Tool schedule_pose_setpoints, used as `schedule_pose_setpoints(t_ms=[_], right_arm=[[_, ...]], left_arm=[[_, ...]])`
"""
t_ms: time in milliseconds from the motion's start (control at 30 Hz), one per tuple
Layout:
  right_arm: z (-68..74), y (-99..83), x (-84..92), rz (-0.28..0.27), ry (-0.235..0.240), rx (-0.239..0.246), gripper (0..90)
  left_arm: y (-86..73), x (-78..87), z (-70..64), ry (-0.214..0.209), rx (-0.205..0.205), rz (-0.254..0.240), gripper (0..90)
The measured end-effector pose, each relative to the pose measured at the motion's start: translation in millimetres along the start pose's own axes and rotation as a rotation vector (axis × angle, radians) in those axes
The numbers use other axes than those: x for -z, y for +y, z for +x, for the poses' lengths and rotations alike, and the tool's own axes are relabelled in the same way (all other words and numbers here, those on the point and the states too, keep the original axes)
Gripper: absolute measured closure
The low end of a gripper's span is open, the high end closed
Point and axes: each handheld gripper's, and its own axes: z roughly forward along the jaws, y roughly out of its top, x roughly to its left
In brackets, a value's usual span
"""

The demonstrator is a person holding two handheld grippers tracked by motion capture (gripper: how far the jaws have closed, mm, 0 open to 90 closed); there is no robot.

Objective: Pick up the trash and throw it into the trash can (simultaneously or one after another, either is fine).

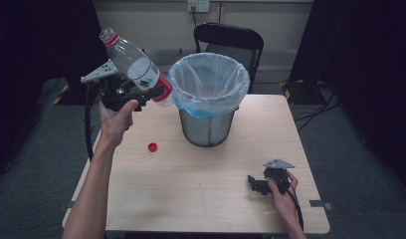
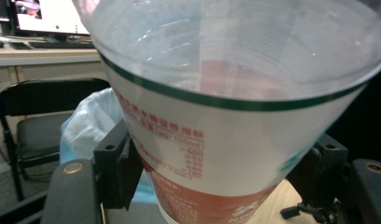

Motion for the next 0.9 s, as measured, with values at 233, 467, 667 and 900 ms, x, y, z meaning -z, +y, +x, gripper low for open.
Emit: schedule_pose_setpoints(t_ms=[233,467,667,900], right_arm=[[-0.1,0.0,-0.1,-0.001,-0.002,0.000,11.1],[0.0,0.0,0.0,0.000,0.000,0.001,11.1],[0.1,-0.1,0.0,0.000,-0.001,0.001,11.2],[0.0,-0.1,0.0,0.000,-0.001,0.001,11.2]], left_arm=[[12.4,-17.9,-4.5,-0.026,-0.010,0.001,28.6],[23.0,-43.5,-10.9,-0.050,-0.023,0.006,28.5],[33.1,-61.8,-12.4,-0.062,-0.041,0.006,28.6],[37.4,-85.2,-11.9,-0.075,-0.034,0.015,28.6]])
